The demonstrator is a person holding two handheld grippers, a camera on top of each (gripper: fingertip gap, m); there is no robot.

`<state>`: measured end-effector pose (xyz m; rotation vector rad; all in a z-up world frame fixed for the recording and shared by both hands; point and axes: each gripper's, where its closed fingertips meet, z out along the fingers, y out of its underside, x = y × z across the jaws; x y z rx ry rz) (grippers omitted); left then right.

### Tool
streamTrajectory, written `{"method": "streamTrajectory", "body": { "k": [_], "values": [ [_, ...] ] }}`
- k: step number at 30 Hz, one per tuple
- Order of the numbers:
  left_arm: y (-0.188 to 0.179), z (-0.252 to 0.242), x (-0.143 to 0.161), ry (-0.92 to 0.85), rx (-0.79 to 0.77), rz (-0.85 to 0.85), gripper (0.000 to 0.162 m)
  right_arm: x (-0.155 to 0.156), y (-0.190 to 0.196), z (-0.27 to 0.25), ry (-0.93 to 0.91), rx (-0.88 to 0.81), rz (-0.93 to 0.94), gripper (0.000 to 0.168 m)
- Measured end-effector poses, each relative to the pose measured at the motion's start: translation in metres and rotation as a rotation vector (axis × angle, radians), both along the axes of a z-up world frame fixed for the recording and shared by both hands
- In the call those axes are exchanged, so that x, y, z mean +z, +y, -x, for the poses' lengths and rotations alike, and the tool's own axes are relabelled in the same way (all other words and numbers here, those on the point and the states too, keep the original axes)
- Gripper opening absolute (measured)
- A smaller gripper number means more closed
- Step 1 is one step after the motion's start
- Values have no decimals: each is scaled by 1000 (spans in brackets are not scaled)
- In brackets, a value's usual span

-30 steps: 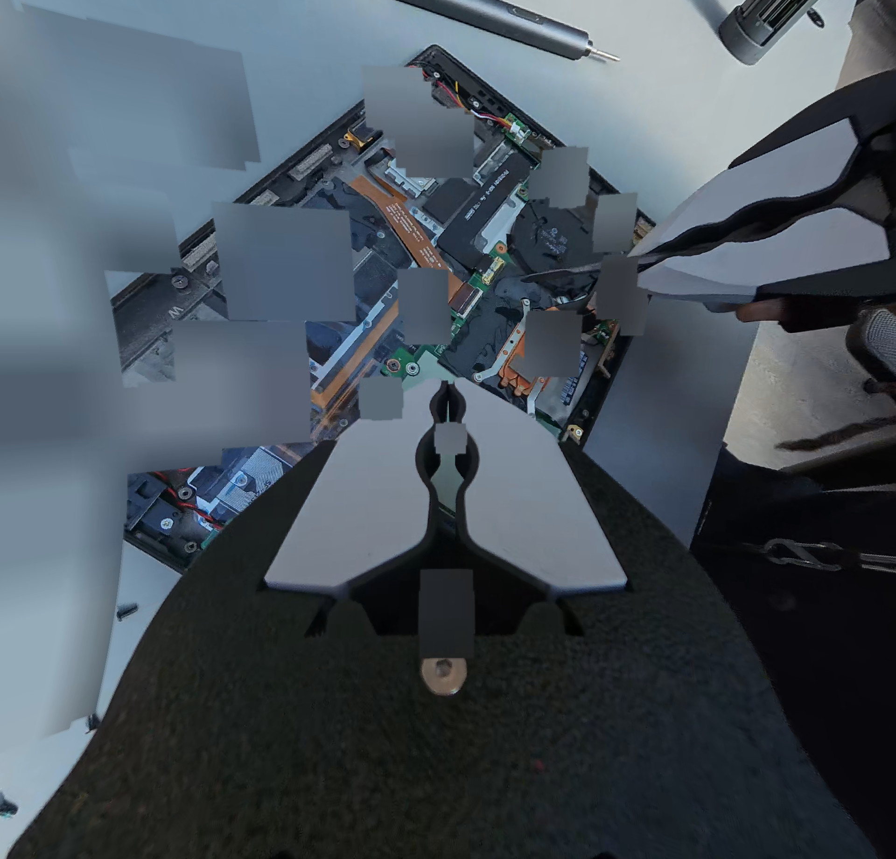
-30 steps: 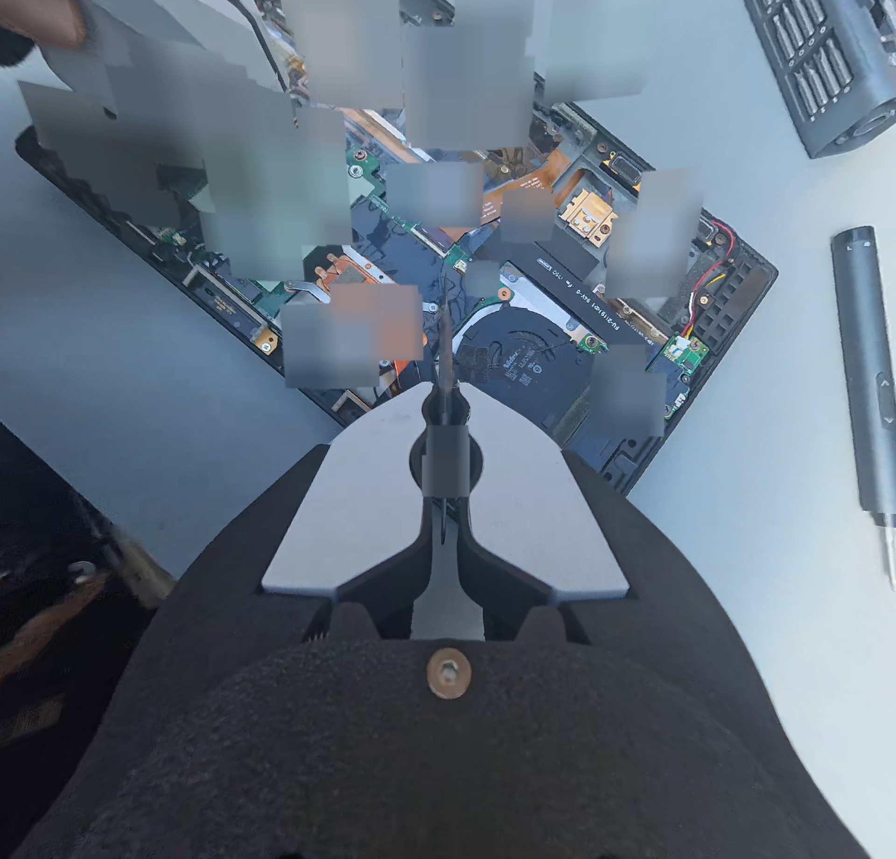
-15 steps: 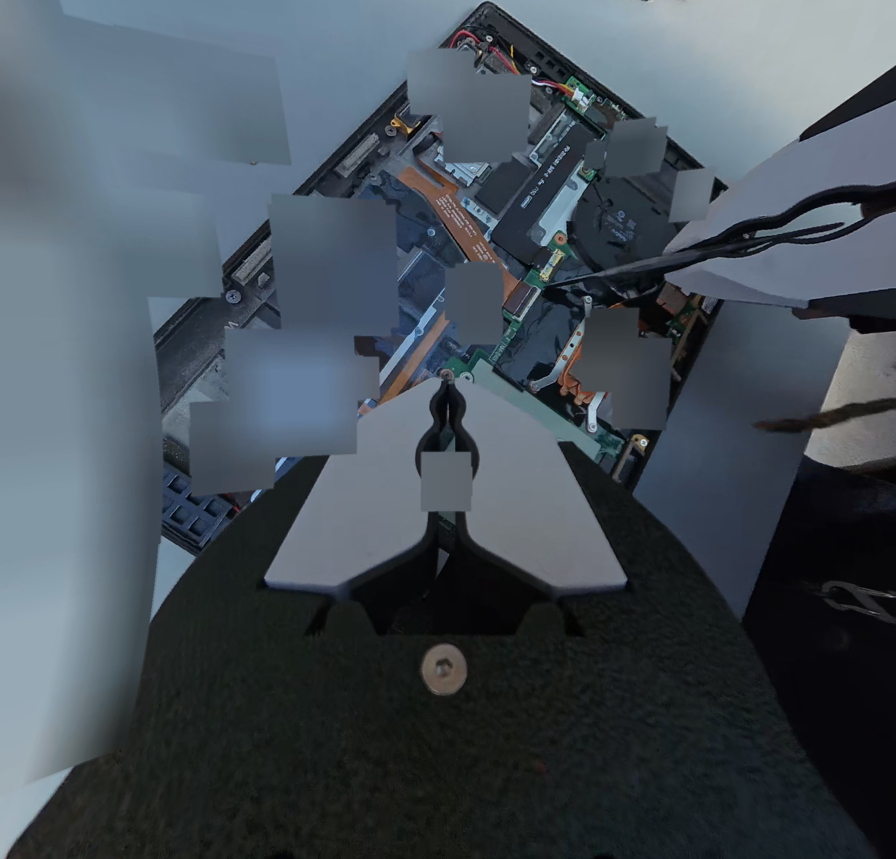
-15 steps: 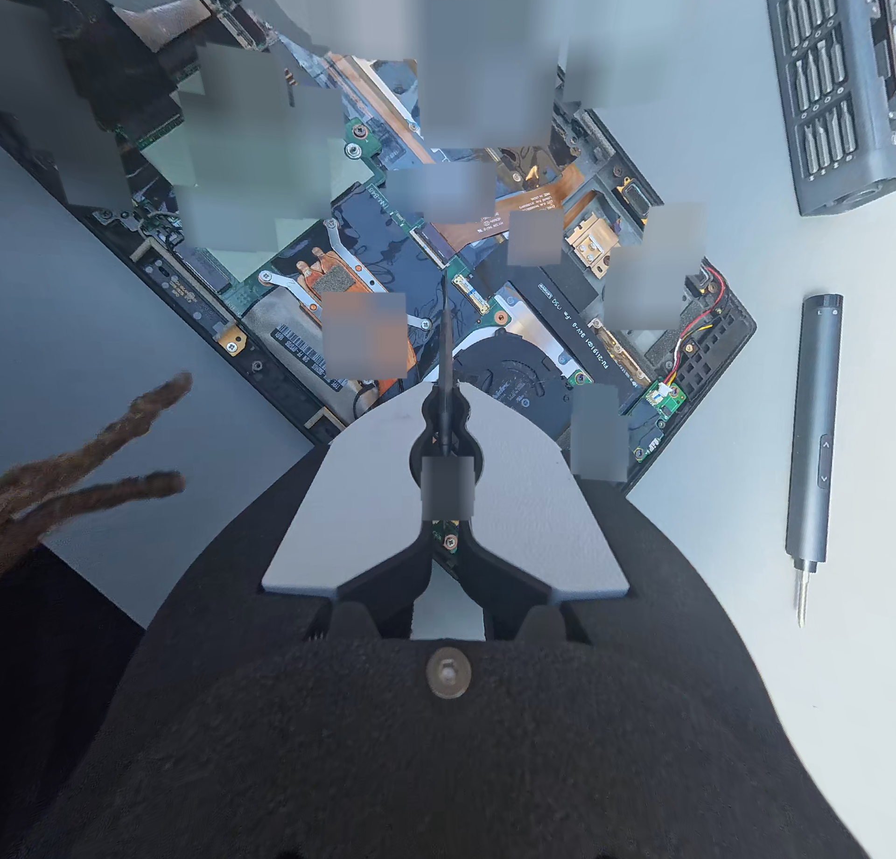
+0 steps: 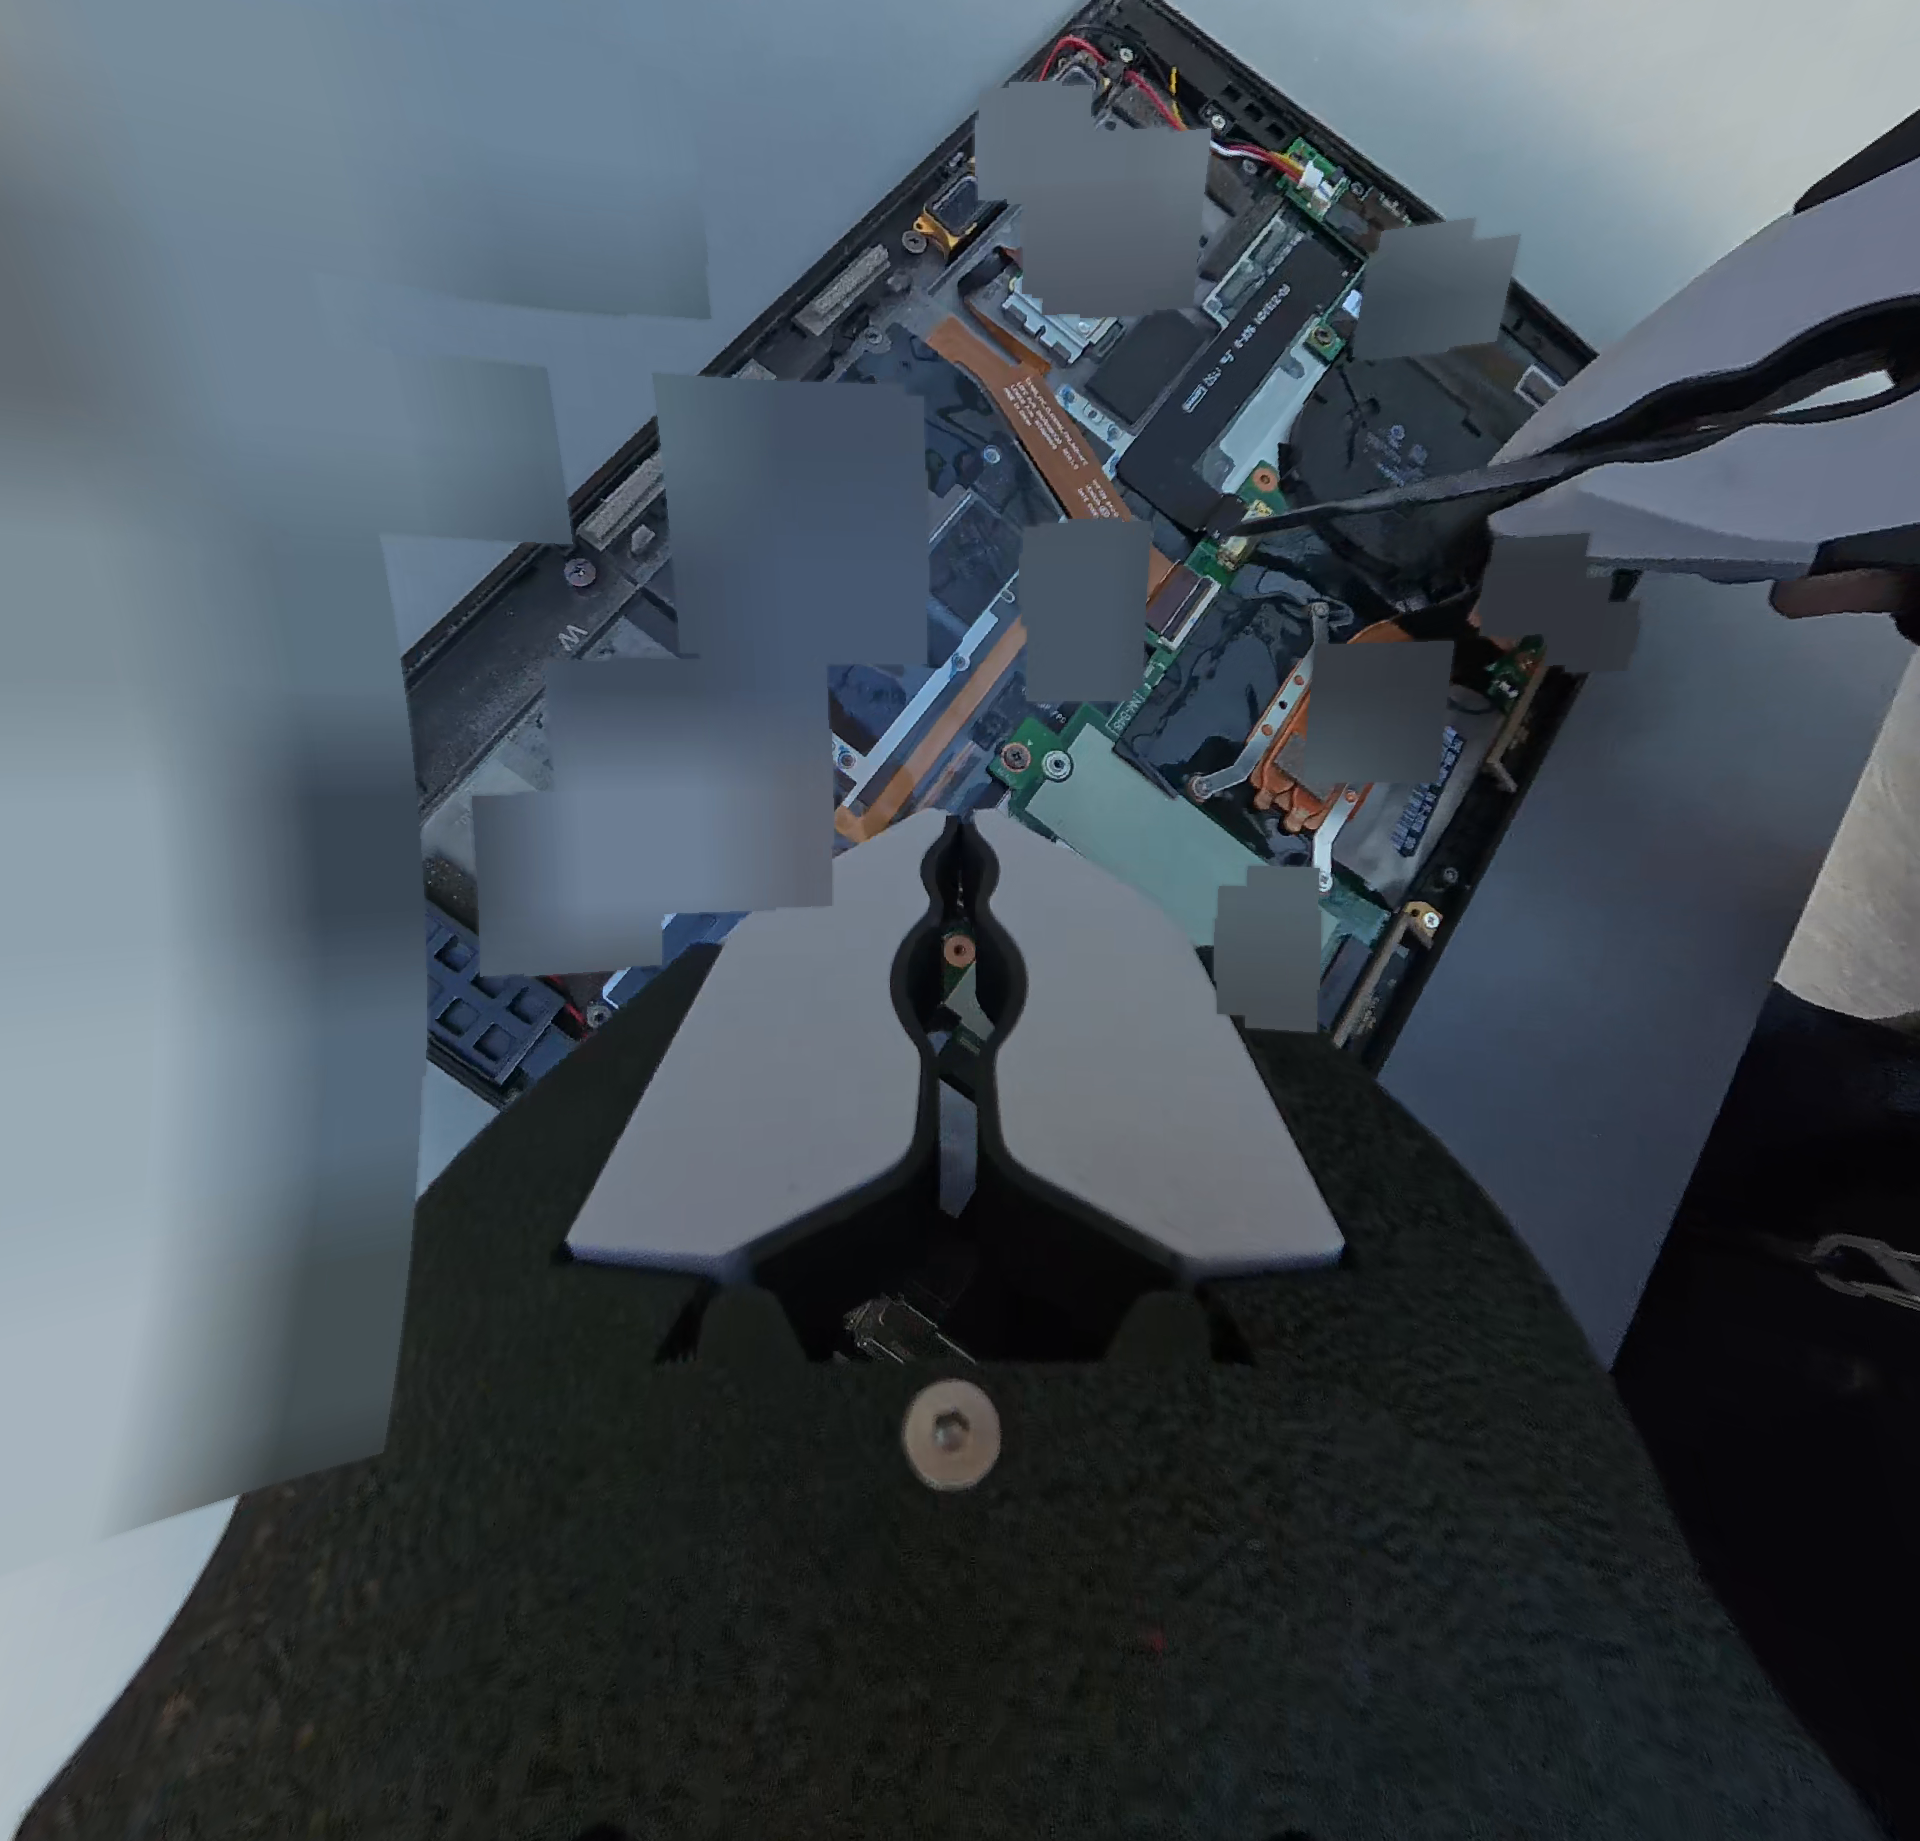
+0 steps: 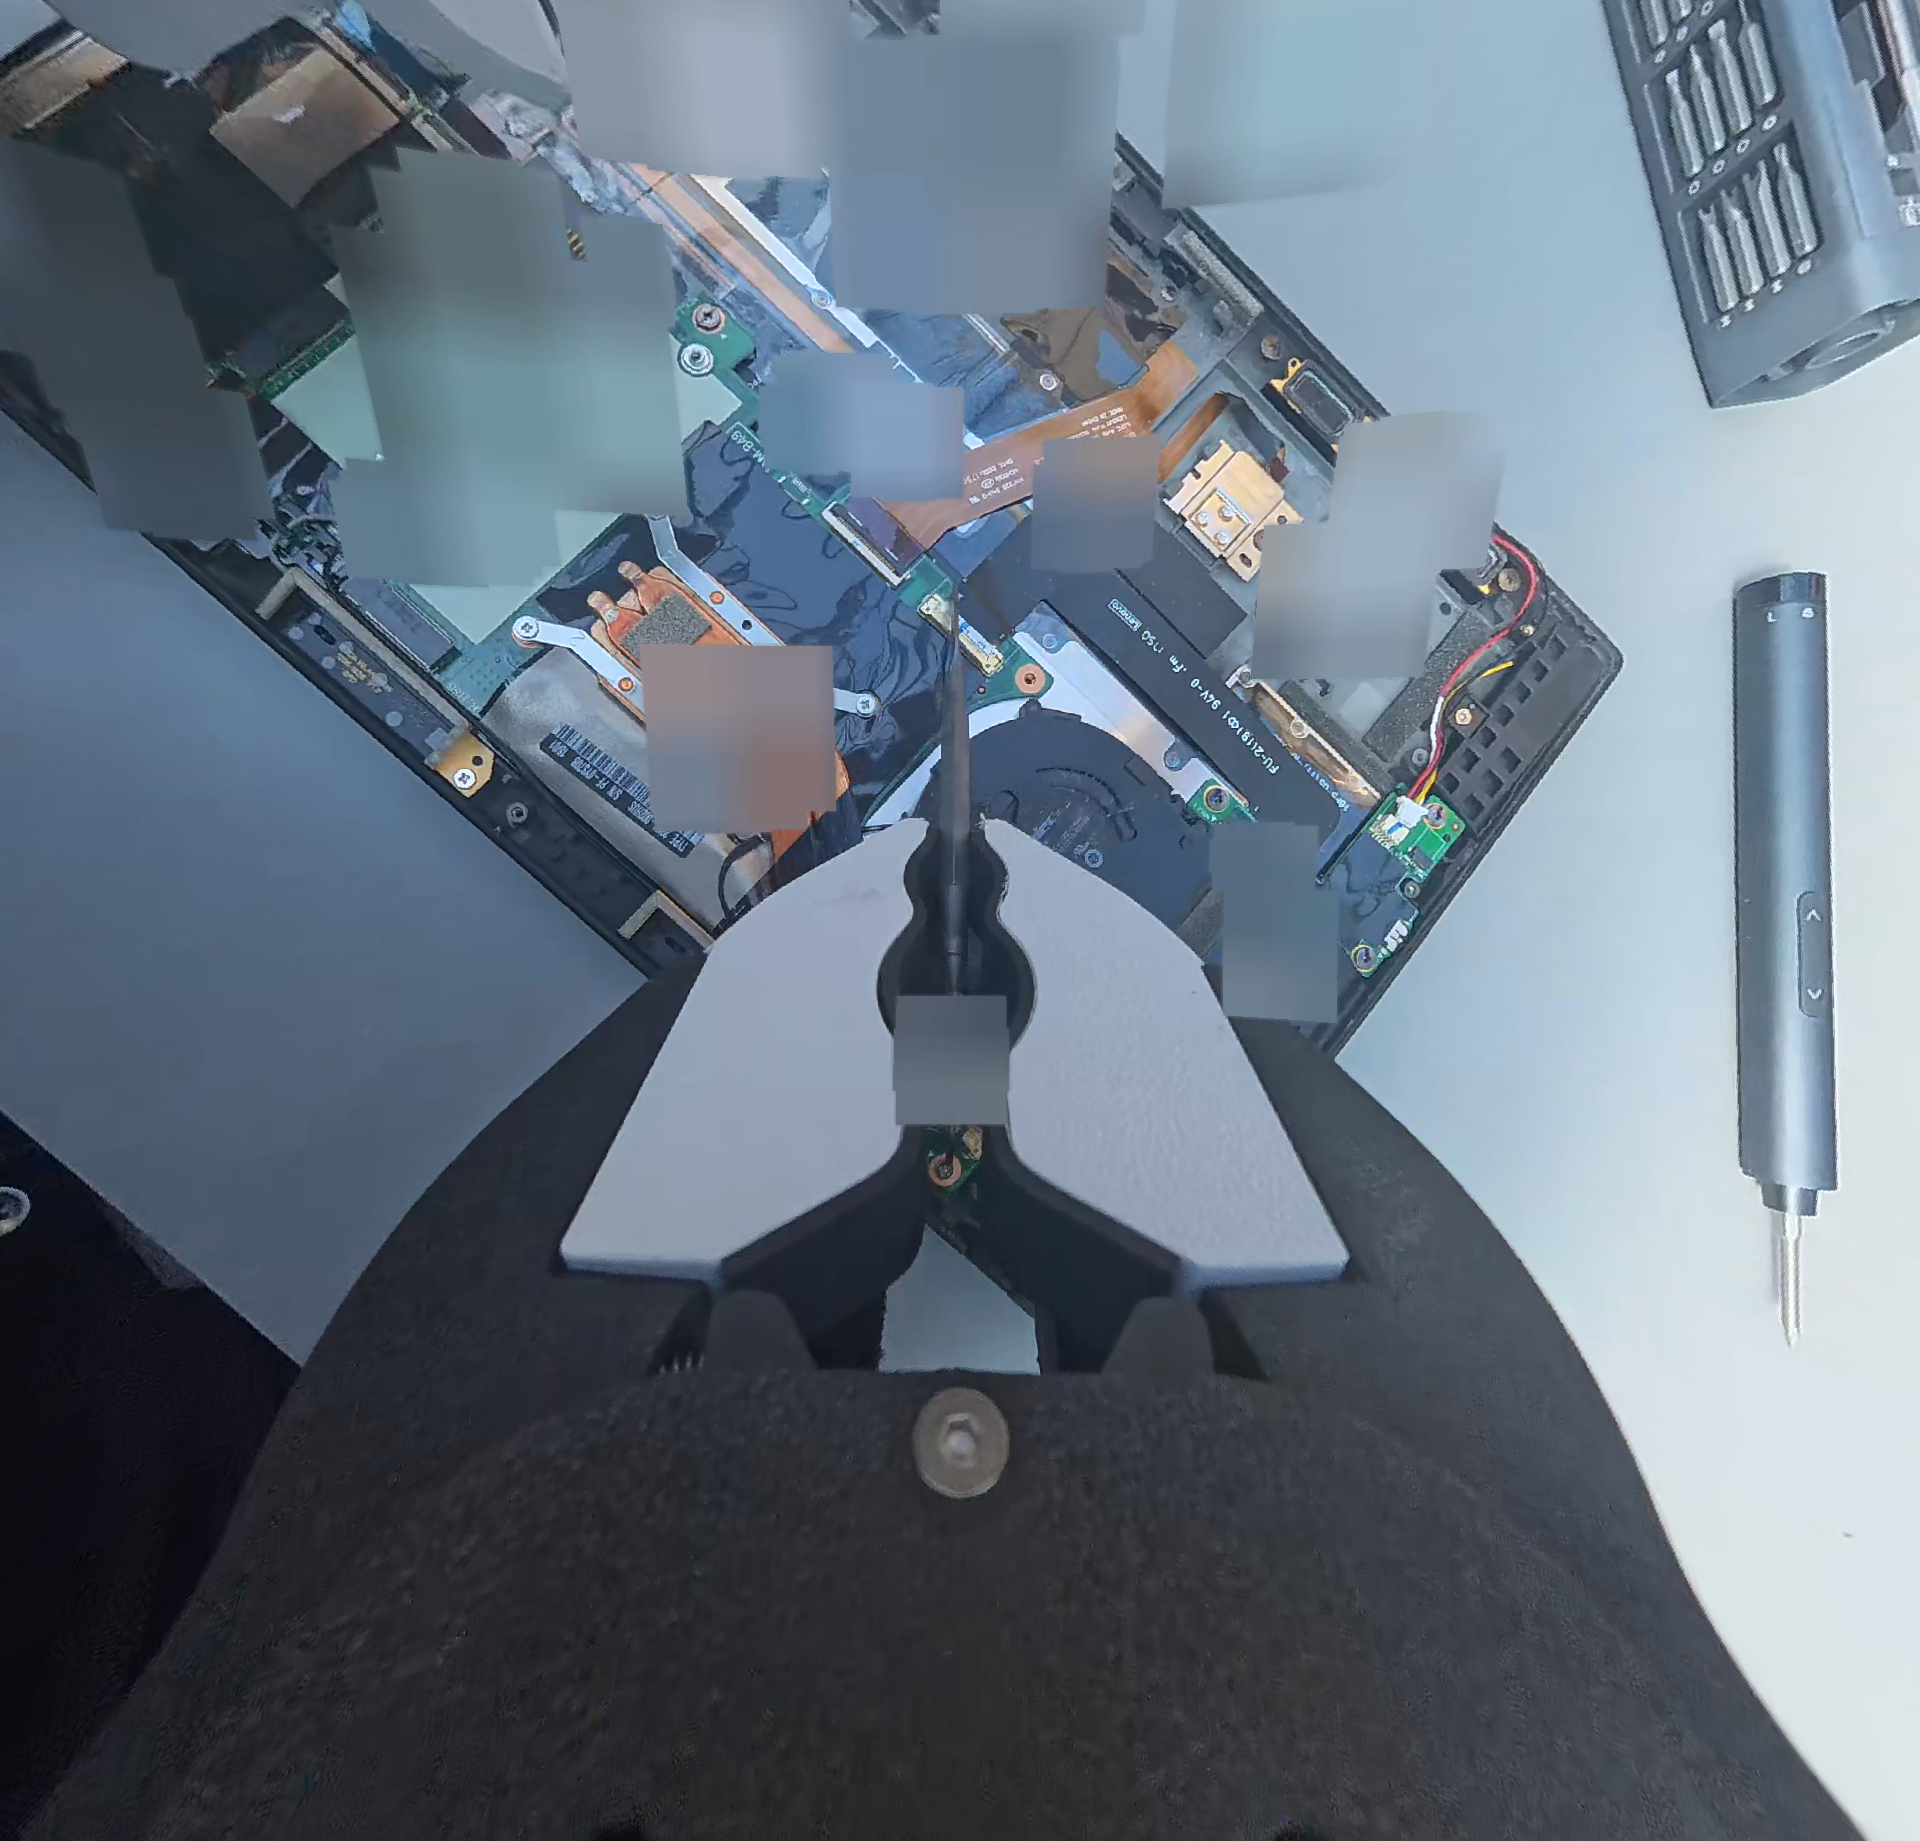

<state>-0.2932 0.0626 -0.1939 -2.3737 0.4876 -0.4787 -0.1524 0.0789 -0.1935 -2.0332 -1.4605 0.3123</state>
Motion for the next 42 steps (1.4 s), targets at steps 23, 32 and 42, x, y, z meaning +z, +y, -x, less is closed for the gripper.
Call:
{"method": "streamTrajectory", "body": {
  "k": [23, 32, 42],
  "values": [
    [11, 26, 8, -60, 64, -14, 0, -1, 7, 3, 63, 25, 89, 3],
    [3, 23, 13, -144, 56, -9, 0, -2, -12, 8, 96, 40, 123, 4],
    [-14, 43, 10, -126, 114, 3, 0, 2, -28, 39, 149, 127, 159, 4]
  ]
}}
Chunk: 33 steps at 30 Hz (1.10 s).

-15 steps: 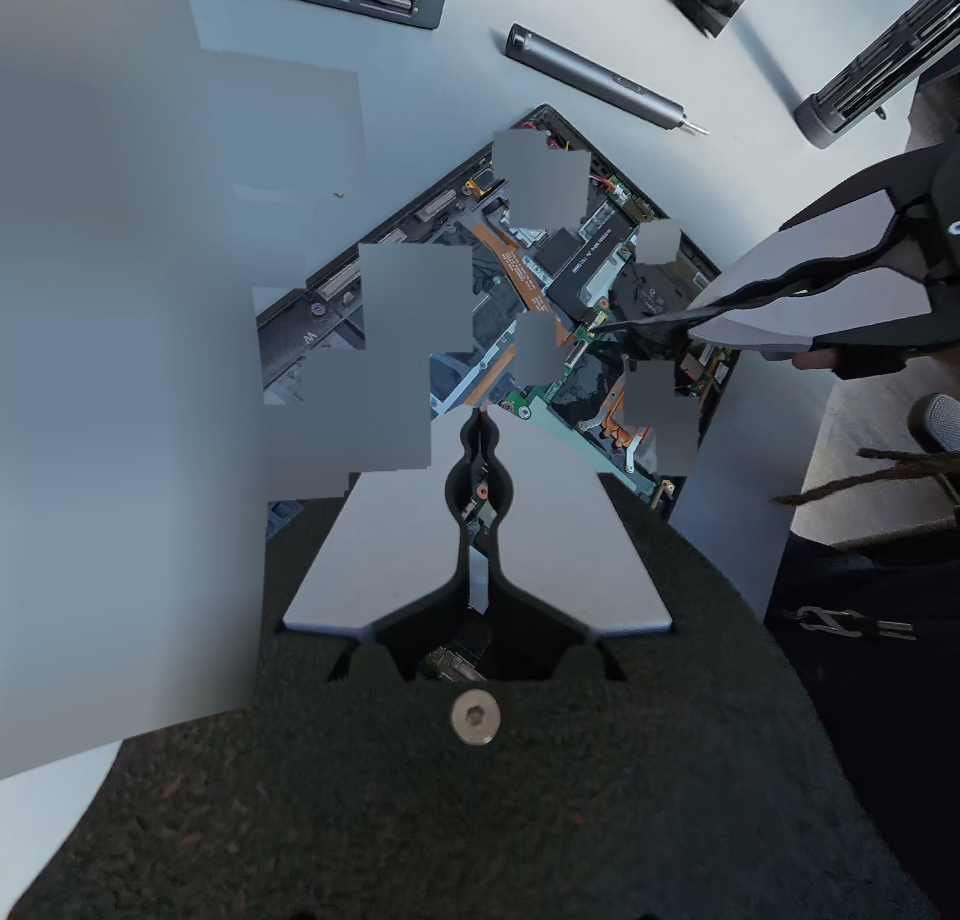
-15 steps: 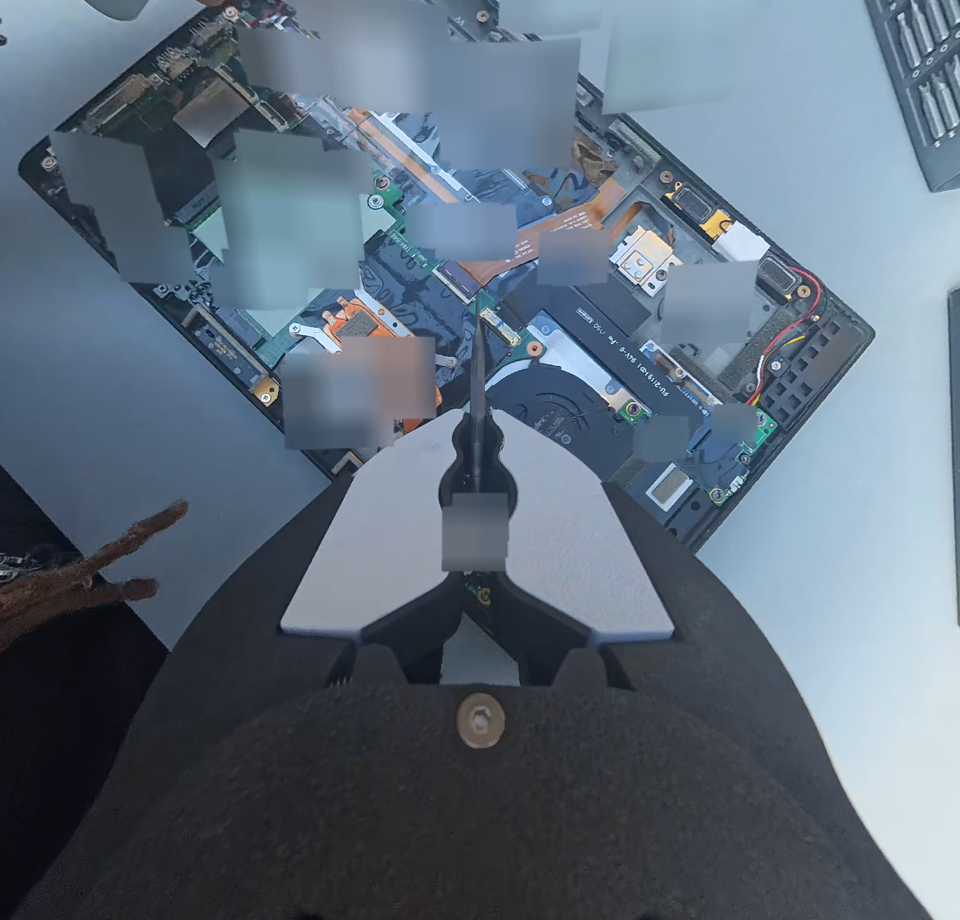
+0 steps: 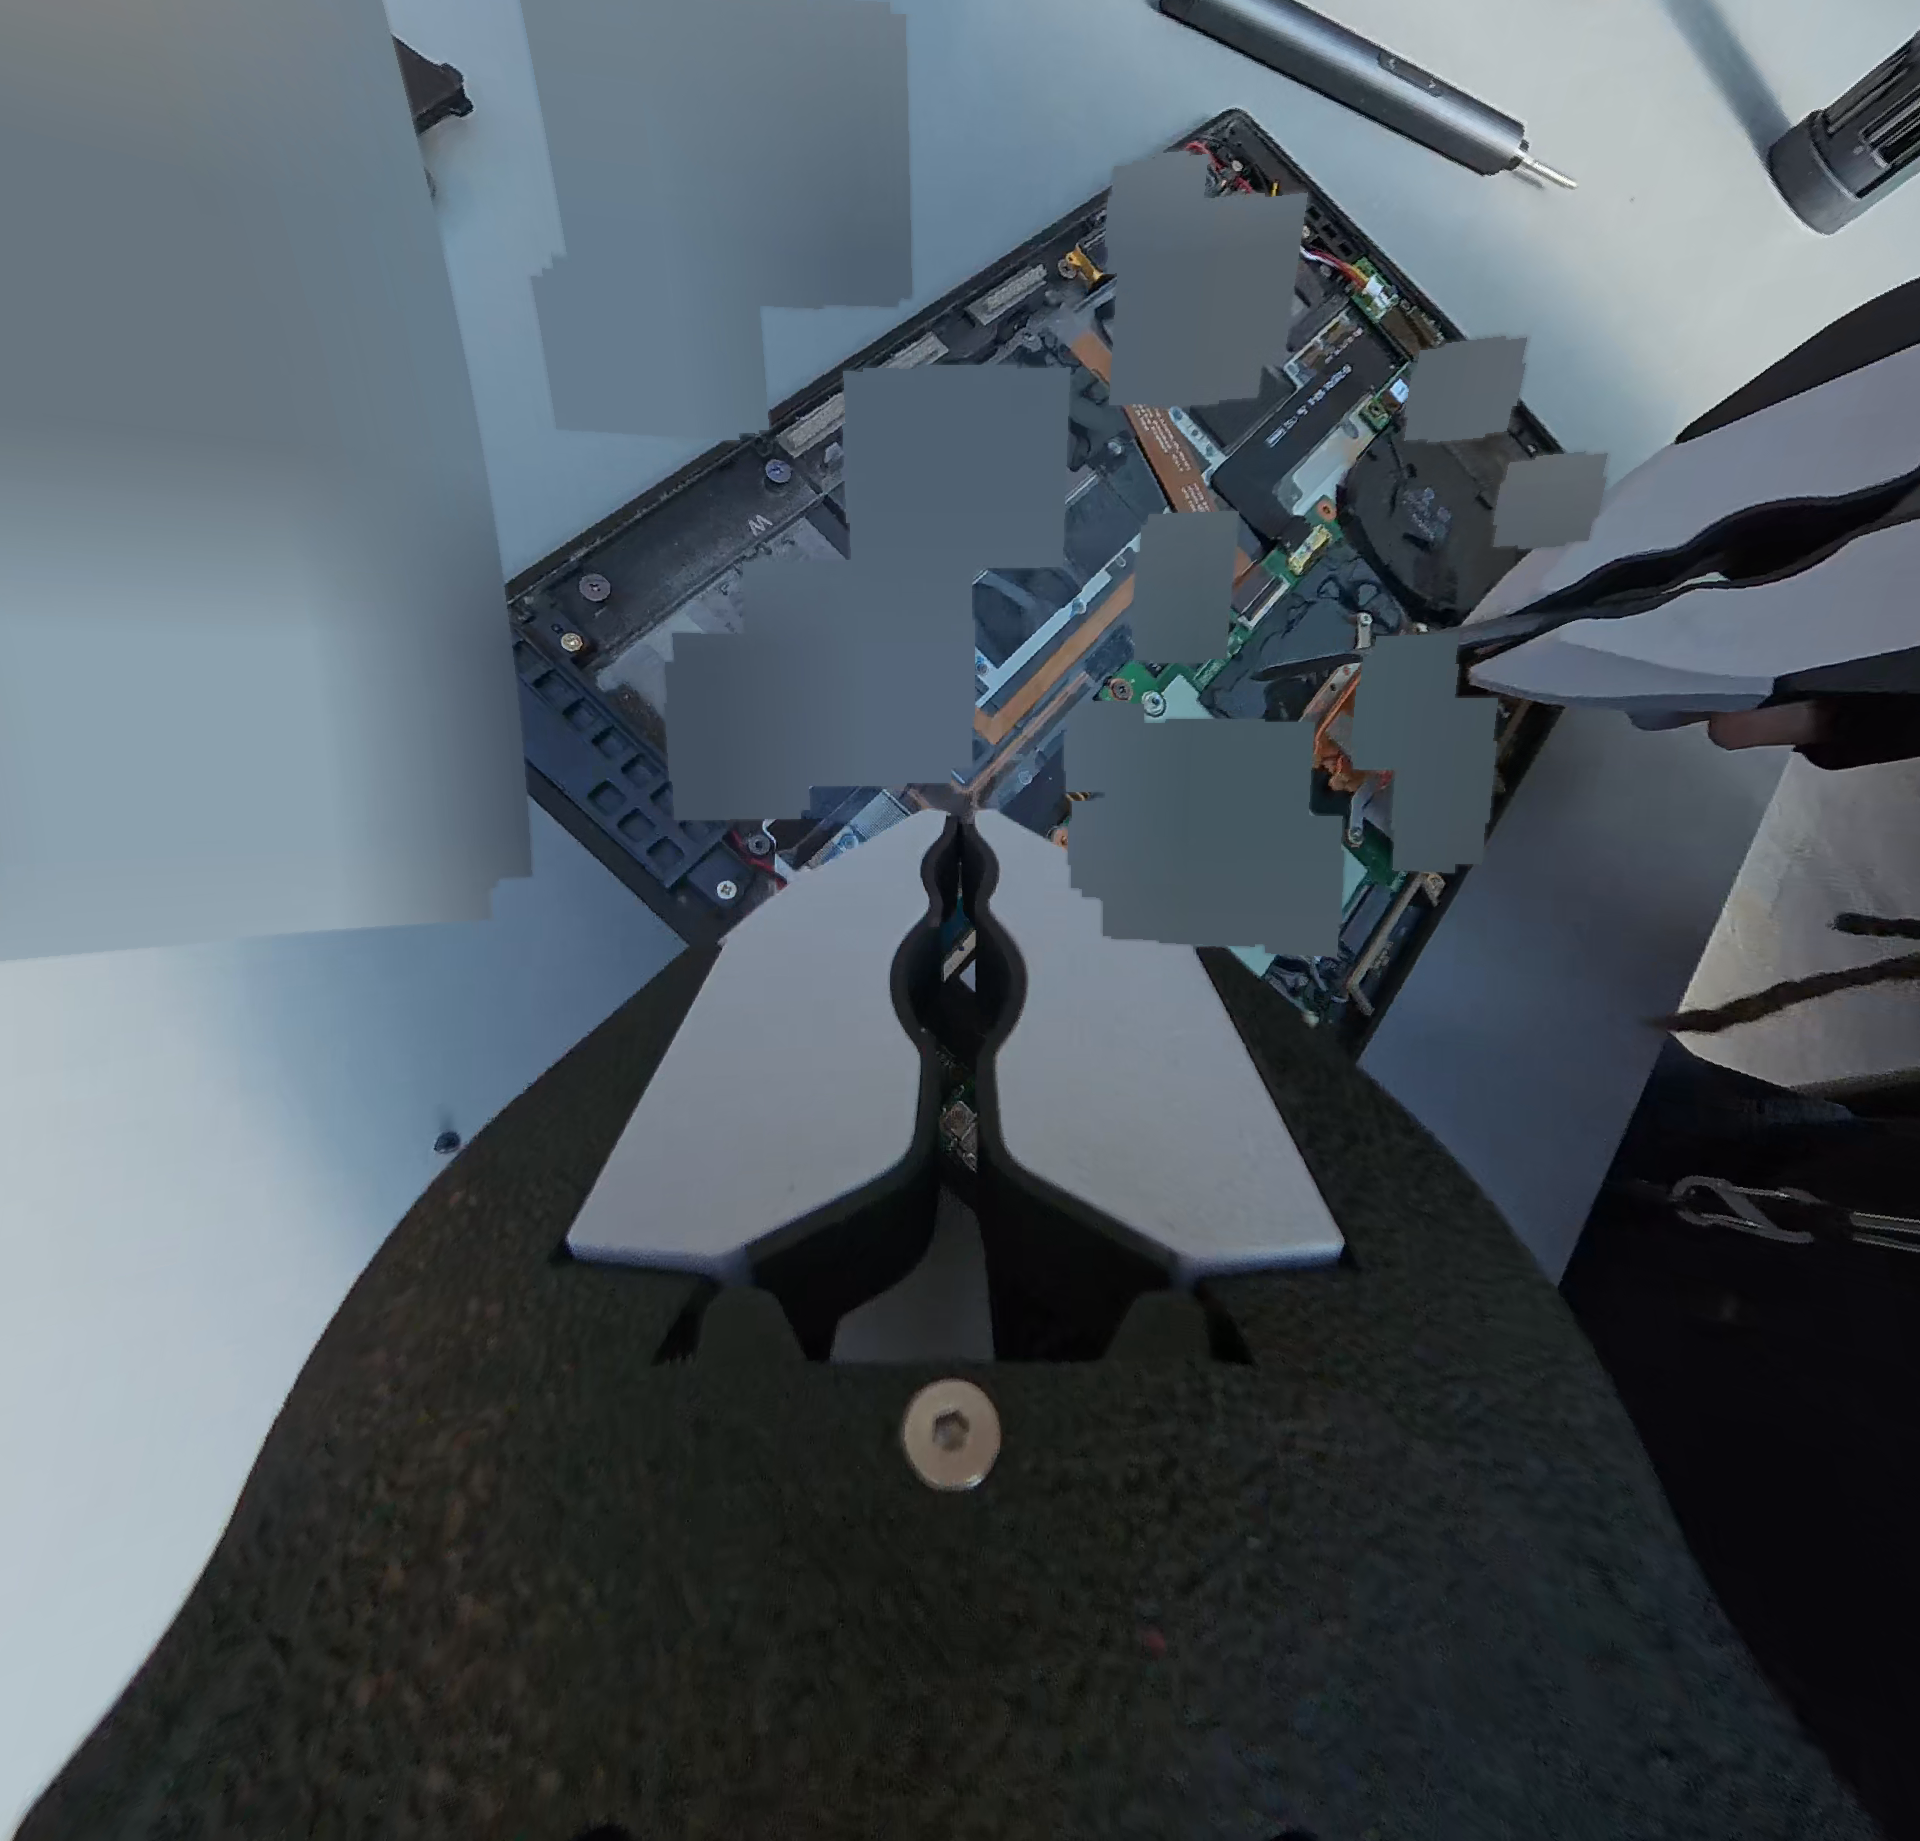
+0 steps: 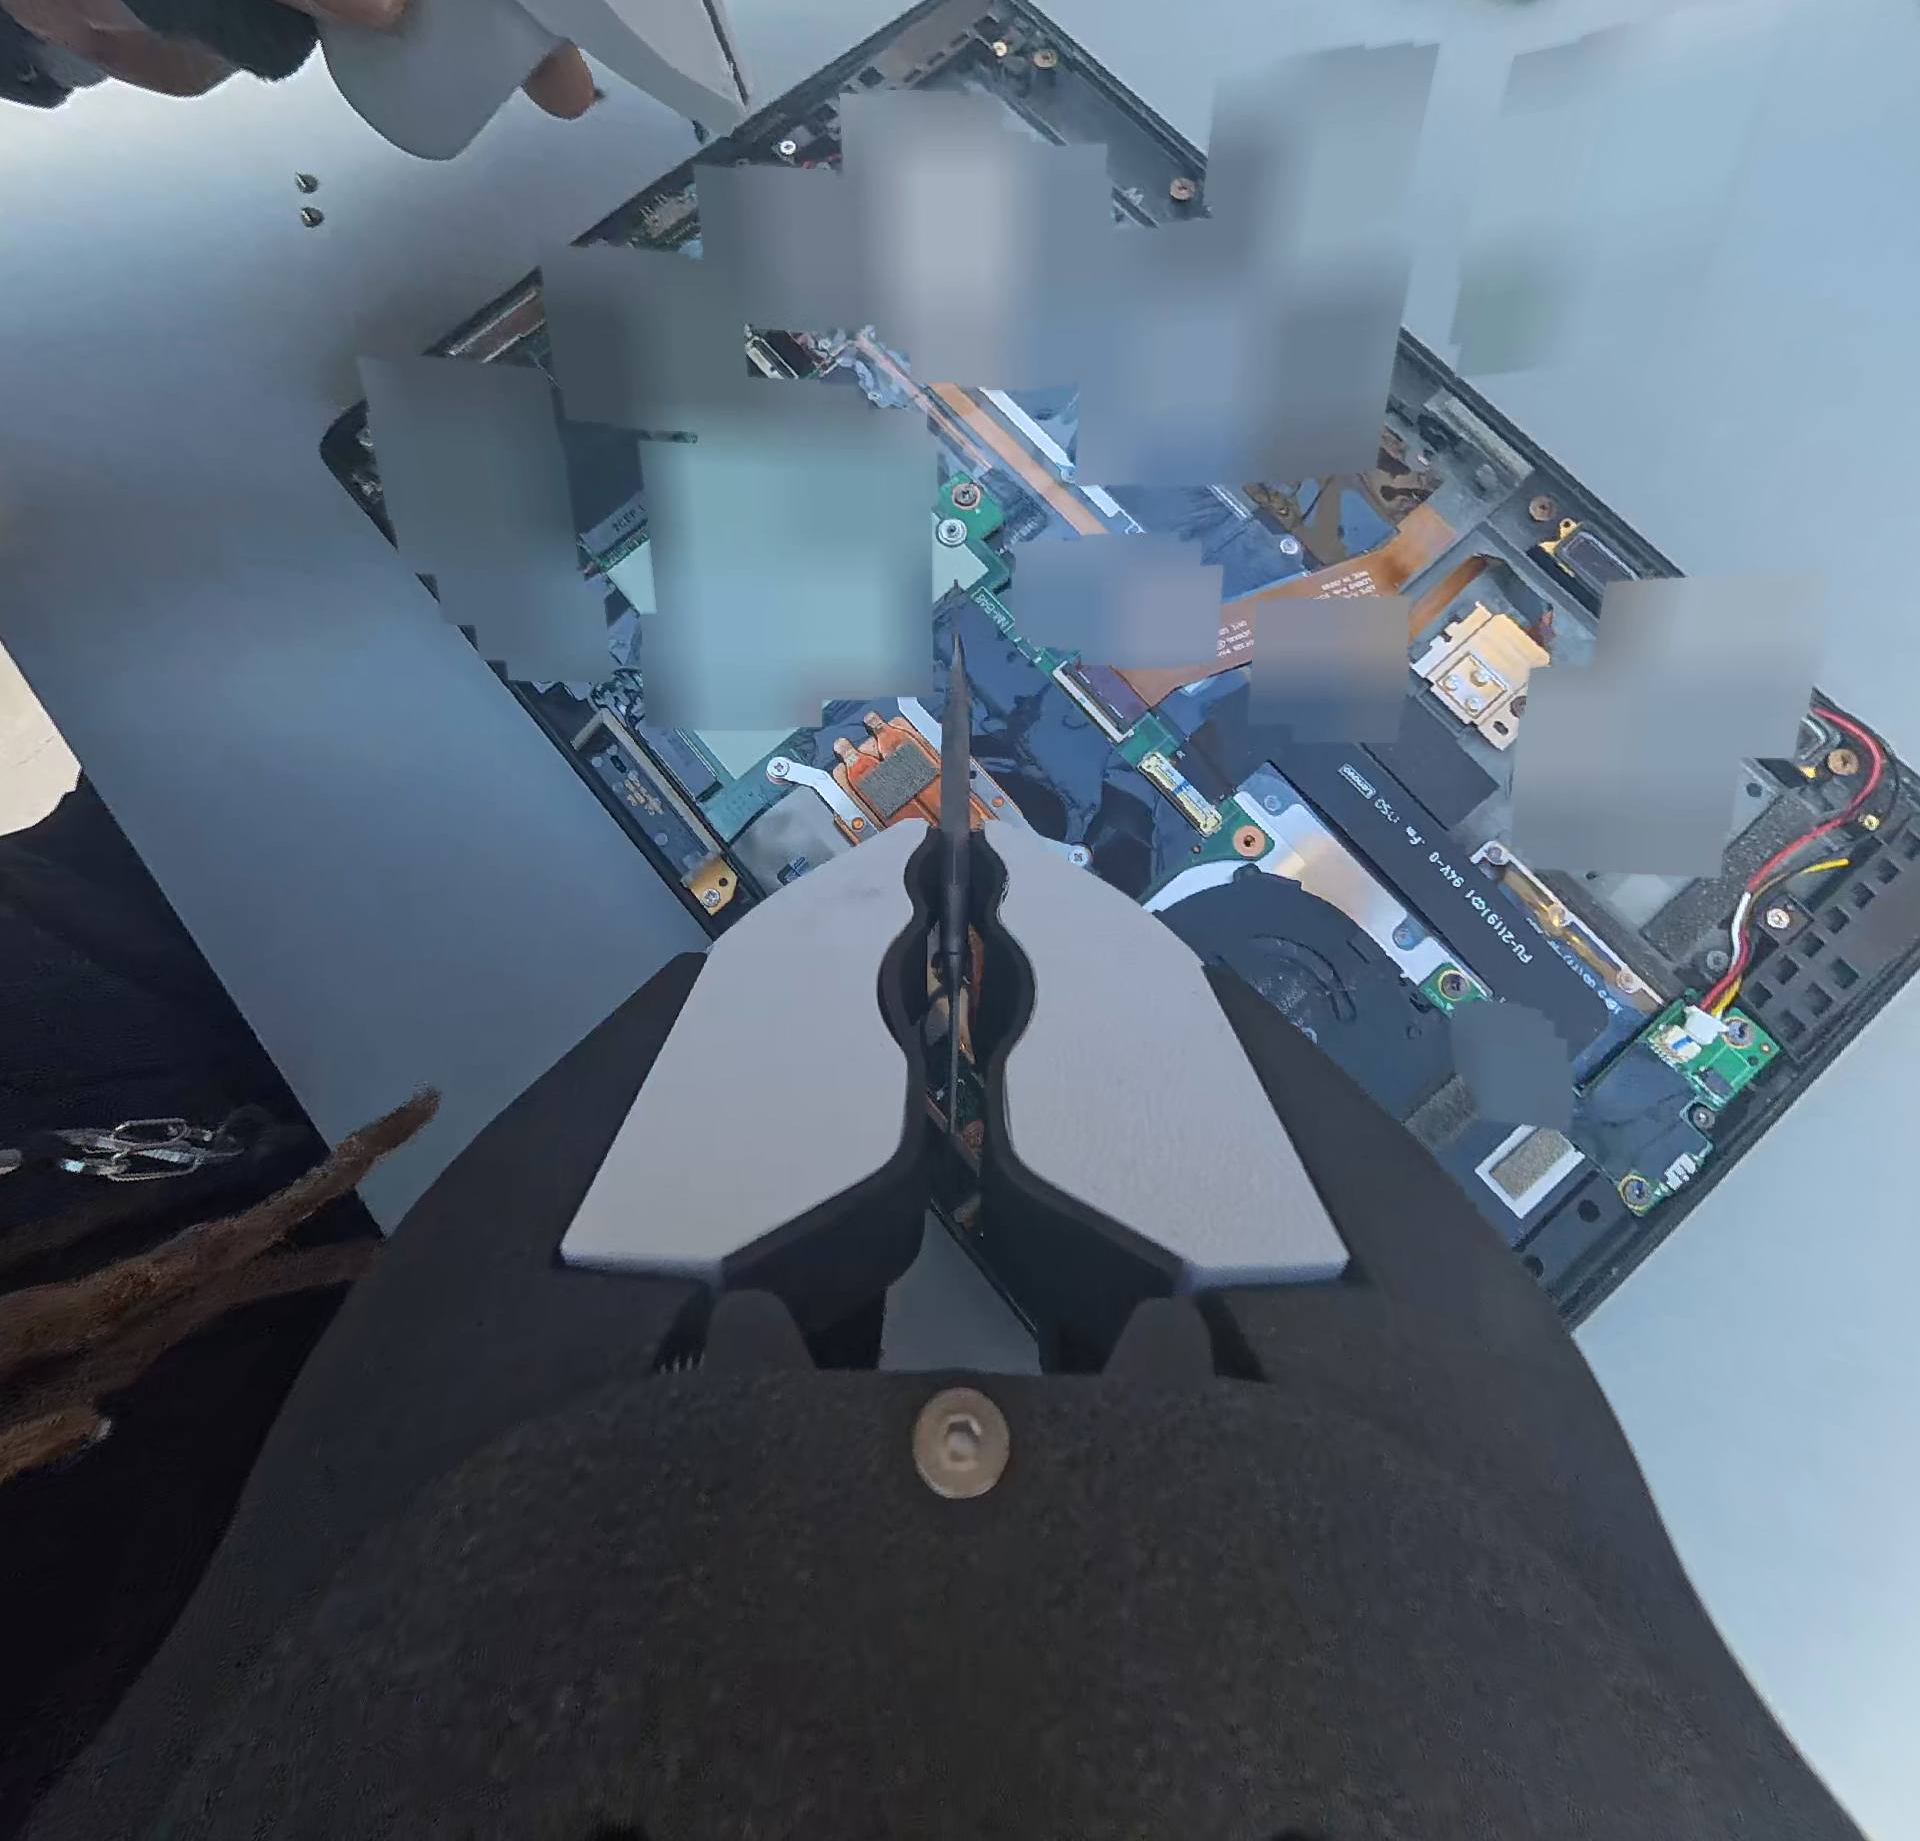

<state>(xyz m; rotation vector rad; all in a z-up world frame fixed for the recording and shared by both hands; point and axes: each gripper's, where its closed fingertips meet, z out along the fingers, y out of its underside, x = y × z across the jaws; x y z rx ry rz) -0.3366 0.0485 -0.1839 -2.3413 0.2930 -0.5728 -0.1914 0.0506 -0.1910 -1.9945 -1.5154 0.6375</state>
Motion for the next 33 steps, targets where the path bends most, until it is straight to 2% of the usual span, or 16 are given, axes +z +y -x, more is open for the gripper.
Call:
{"method": "streamTrajectory", "body": {
  "k": [14, 33],
  "values": [
    [-21, 25, -7, 2, 25, 16, 0, -2, -14, 36, -3, 62, 24, 4],
    [-34, 24, -16, -52, 0, 29, 0, -2, -26, 65, 16, 89, 59, 4]
  ]
}}
